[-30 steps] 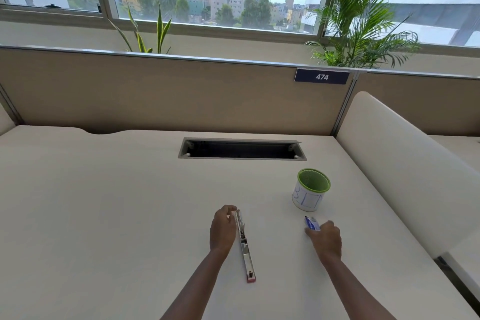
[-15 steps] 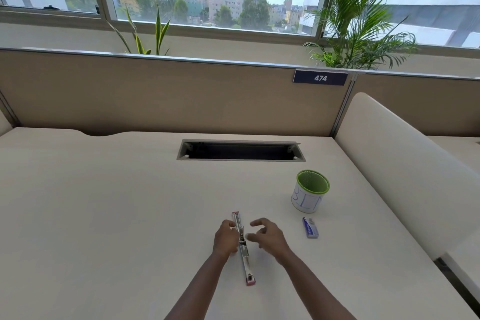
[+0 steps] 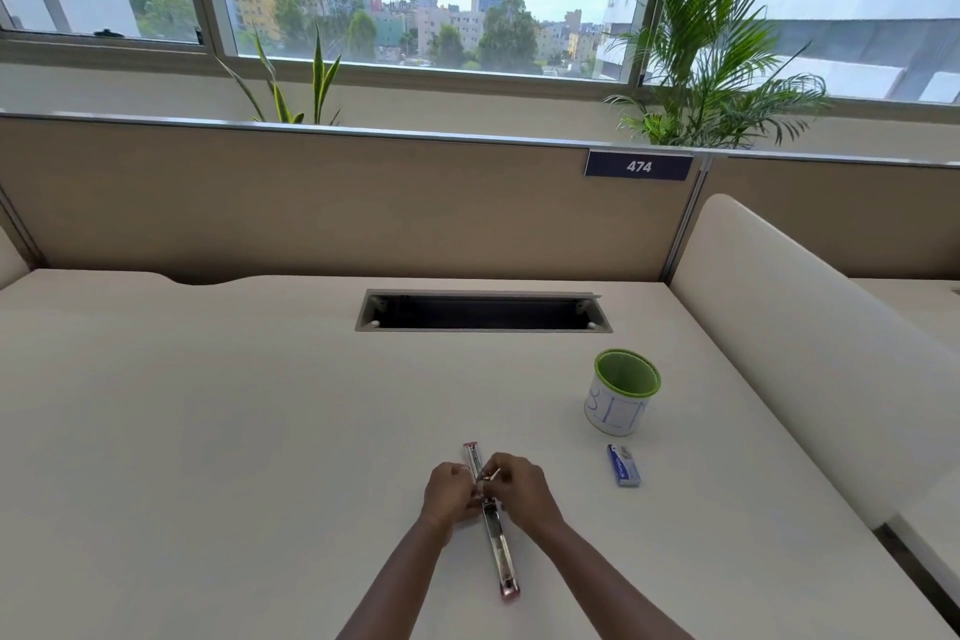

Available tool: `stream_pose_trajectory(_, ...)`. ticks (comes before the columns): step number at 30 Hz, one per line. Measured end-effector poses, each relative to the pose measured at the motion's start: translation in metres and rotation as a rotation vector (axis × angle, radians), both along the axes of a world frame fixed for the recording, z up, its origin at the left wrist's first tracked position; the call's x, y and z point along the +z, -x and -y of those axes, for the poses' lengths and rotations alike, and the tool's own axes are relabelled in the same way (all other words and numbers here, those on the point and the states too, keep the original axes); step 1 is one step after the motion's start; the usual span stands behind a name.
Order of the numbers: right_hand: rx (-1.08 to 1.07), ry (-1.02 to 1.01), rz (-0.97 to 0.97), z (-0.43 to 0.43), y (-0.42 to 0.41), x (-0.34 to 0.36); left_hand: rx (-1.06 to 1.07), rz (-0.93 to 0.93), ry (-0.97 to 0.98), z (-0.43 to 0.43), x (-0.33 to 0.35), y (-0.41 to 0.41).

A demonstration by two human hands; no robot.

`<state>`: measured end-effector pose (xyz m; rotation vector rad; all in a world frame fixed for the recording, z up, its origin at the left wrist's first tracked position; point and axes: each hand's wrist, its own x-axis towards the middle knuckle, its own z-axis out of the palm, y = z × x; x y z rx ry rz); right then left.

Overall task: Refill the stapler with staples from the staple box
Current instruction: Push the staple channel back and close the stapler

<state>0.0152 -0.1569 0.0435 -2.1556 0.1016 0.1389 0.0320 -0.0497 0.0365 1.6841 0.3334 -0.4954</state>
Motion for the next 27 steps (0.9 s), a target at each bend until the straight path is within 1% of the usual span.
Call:
stream_pose_trajectory(3, 0.0, -0.093, 0.009, -0.004, 0.003, 0.009, 0.022, 0.003, 0.069, -0.003, 0.0, 0.001)
stream_pose_trajectory(7, 0.024, -0.207, -0.003, -0.008, 0.005, 0.021, 0.1, -0.032, 0.381, -0.002, 0.008, 0.004)
stream_pose_trajectory(8, 0.041, -0.218, -0.017, -0.007, 0.006, 0.026, 0.103, -0.018, 0.401, -0.001, 0.008, 0.003)
stream_pose_trajectory(11, 0.09, -0.183, -0.078, -0.004, 0.007, 0.035, 0.08, 0.019, 0.364, 0.001, 0.009, 0.004)
stream_pose_trajectory(12, 0.093, -0.212, -0.102, -0.001, 0.008, 0.036, 0.084, 0.024, 0.357, 0.0, 0.009, 0.004)
stream_pose_trajectory(13, 0.084, -0.288, -0.135, 0.002, 0.008, 0.037, 0.097, 0.029, 0.358, 0.0, 0.01, 0.004)
stream_pose_trajectory(15, 0.03, -0.518, -0.211, 0.009, 0.008, 0.041, 0.129, 0.031, 0.377, -0.001, 0.014, 0.004)
stream_pose_trajectory(16, 0.007, -0.596, -0.221, 0.012, 0.008, 0.043, 0.137, 0.03, 0.392, -0.001, 0.017, 0.005)
stream_pose_trajectory(19, -0.043, -0.661, -0.184, 0.021, 0.006, 0.045, 0.122, 0.03, 0.44, 0.001, 0.023, 0.006)
stream_pose_trajectory(21, -0.089, -0.656, -0.134, 0.022, 0.004, 0.048, 0.119, 0.015, 0.484, 0.004, 0.028, 0.007)
stream_pose_trajectory(23, -0.114, -0.586, -0.078, 0.021, 0.002, 0.051, 0.135, -0.012, 0.537, 0.007, 0.031, 0.008)
stream_pose_trajectory(27, -0.088, -0.322, 0.023, 0.02, 0.0, 0.061, 0.164, -0.057, 0.646, 0.01, 0.036, 0.009)
